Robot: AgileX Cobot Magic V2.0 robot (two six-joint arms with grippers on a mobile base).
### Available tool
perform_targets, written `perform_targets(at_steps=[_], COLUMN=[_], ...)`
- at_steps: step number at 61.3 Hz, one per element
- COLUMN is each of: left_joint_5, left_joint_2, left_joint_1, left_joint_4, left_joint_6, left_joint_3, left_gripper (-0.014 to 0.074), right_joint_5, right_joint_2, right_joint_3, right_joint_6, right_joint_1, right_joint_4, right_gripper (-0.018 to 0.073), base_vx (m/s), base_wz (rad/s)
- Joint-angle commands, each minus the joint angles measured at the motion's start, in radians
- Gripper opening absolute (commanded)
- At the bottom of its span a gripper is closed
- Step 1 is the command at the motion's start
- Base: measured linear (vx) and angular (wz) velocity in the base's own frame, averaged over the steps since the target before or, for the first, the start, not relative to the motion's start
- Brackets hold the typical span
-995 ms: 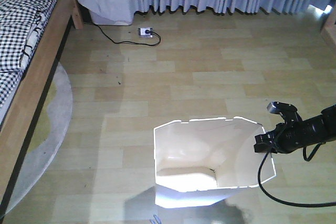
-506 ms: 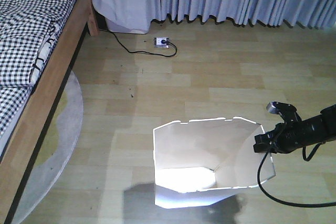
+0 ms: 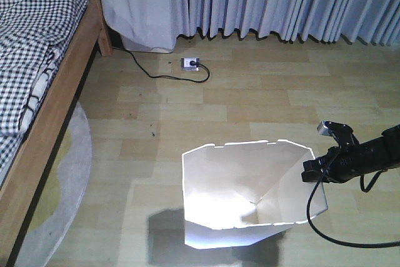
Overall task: Move trash bin to bedside with robot
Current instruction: 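Drive toward the bed, dragging the bin with the right gripper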
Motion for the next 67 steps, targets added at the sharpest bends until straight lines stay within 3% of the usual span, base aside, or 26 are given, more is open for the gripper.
perform_targets(at_steps=[1, 67], left_joint_5=[-0.068, -0.068], left_joint_2=[-0.014, -0.014], left_joint_1=[-0.002, -0.002], left_joint_4=[-0.004, -0.004], left_joint_6=[0.000, 0.000], left_joint_3=[0.019, 0.019], left_gripper=[-0.0006, -0.0006], right_joint_5=[0.208, 0.209], right_joint_2=[-0.069, -0.069], right_joint_3=[-0.012, -0.012], right_joint_6=[0.002, 0.002], right_joint_1=[-0.004, -0.004], right_joint_4=[0.062, 0.062], right_gripper=[-0.0005, -0.0005], base_vx=[0.27, 0.25], base_wz=[-0.03, 0.02])
